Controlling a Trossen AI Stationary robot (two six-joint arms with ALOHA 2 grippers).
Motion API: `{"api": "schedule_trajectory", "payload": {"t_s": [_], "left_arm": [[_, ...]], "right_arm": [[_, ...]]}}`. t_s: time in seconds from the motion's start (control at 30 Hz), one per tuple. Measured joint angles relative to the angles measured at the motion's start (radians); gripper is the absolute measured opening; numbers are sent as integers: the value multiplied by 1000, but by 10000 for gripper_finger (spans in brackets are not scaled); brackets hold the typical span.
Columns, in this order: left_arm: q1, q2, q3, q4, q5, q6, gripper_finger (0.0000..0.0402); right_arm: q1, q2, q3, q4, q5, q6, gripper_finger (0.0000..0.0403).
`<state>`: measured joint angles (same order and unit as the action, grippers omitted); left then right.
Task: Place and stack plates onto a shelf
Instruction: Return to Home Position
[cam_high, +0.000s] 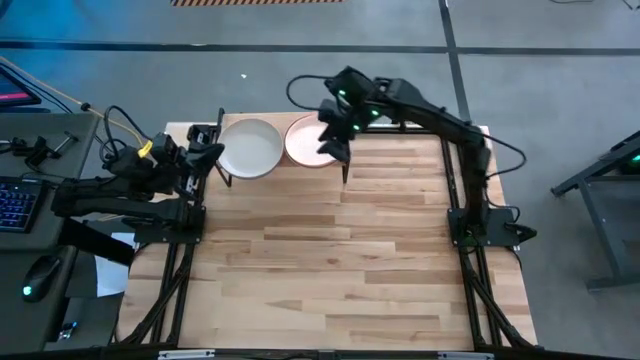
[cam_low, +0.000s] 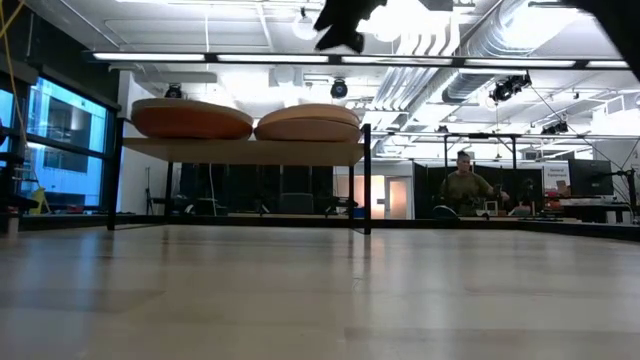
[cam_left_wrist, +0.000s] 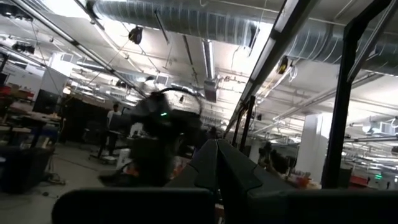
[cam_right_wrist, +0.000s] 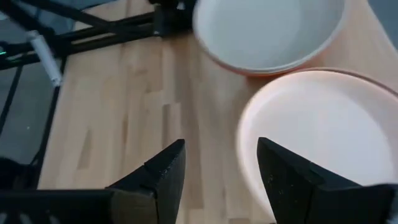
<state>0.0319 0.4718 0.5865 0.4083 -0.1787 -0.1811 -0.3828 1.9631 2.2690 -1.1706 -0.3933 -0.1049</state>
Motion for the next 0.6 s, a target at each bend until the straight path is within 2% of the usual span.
{"api": "schedule_trajectory", "payload": {"t_s": [0.13, 0.4, 0.5, 0.6], "left_arm": [[0, 15, 0, -4, 0, 0, 0], [0, 80, 0, -60, 0, 0, 0], [0, 126, 0, -100, 0, -1, 0], [0, 179, -1, -119, 1, 0, 0]], "right_arm": [[27, -189, -251, 132, 12, 22, 181], [110, -678, -940, 653, 119, 260, 181], [158, -832, -1125, 820, 182, 345, 181], [203, -946, -1248, 927, 261, 401, 181]]}}
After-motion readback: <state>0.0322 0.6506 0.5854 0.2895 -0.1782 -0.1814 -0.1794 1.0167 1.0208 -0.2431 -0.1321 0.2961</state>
